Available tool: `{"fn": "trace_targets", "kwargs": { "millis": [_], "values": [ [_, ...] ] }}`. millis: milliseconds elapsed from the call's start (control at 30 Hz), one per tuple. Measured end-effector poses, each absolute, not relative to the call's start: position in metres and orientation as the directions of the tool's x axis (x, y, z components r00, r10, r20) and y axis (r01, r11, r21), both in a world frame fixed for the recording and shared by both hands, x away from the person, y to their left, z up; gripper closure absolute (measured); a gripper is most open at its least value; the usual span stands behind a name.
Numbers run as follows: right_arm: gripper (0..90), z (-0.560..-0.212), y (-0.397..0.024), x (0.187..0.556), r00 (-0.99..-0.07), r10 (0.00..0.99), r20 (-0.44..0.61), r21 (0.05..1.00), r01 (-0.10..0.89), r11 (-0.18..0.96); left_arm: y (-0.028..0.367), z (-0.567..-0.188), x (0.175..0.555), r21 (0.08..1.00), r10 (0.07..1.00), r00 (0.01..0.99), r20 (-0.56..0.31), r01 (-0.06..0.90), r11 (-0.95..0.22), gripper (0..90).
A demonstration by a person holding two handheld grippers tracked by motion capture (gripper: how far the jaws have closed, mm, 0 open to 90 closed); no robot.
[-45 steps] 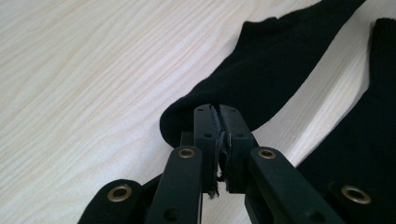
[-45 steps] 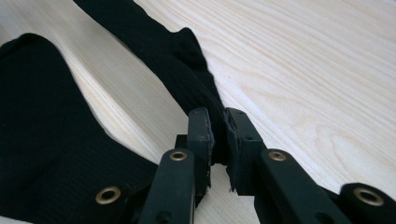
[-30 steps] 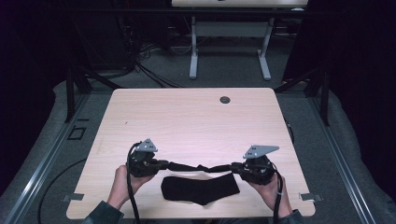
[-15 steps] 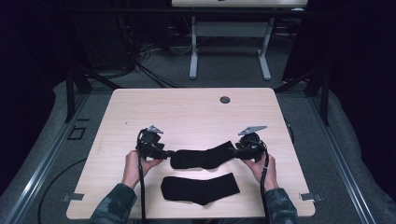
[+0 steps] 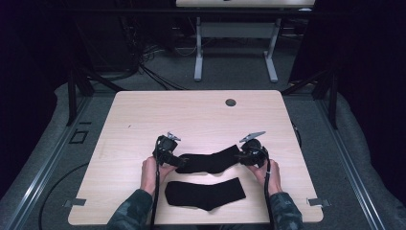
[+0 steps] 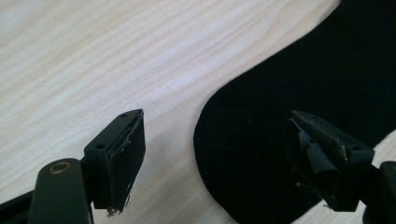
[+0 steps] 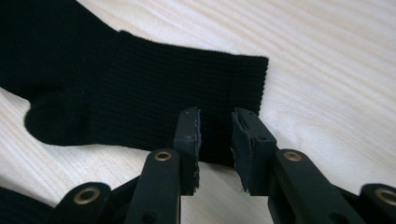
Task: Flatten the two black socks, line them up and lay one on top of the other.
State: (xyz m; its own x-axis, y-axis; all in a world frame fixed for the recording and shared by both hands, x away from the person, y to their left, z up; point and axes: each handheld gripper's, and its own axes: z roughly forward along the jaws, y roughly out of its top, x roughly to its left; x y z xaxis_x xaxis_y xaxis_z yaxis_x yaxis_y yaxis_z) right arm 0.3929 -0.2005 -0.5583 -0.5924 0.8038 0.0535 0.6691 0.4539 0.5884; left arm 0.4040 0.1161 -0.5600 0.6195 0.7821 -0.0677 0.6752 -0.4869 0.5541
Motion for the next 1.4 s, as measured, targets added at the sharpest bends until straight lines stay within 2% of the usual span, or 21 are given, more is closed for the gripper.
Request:
{"fn": "trace_targets", "kwargs": {
  "millis": [400,733,1100,1233,1333,1400],
  "values": [
    [76.0,-0.562,-0.199,0.39,-0.592,0.802,0.073,0.582,0.679,0.448,0.119,-0.567,0.399,0.53,0.774,0.633,0.013,0.652,-0.542,18.5],
    [77.3,-0.561,-0.192,0.381,-0.613,0.788,0.057,0.563,0.672,0.482,0.126,-0.567,0.396,0.523,0.772,0.635,0.023,0.651,-0.551,18.1],
    [78.6,-0.563,-0.189,0.365,-0.612,0.785,0.099,0.572,0.68,0.458,0.135,-0.567,0.392,0.508,0.758,0.652,0.002,0.652,-0.563,17.6],
    [78.2,-0.561,-0.189,0.36,-0.628,0.771,0.105,0.563,0.677,0.474,0.137,-0.565,0.389,0.503,0.753,0.658,0.012,0.647,-0.573,14.1],
    [77.8,-0.552,-0.192,0.358,-0.628,0.772,0.1,0.623,0.644,0.443,0.14,-0.557,0.385,0.566,0.765,0.644,-0.002,0.632,-0.53,10.0],
    [76.3,-0.546,-0.189,0.367,-0.634,0.768,0.087,0.637,0.628,0.447,0.135,-0.556,0.387,0.555,0.765,0.644,0.005,0.634,-0.538,9.3]
  ]
}}
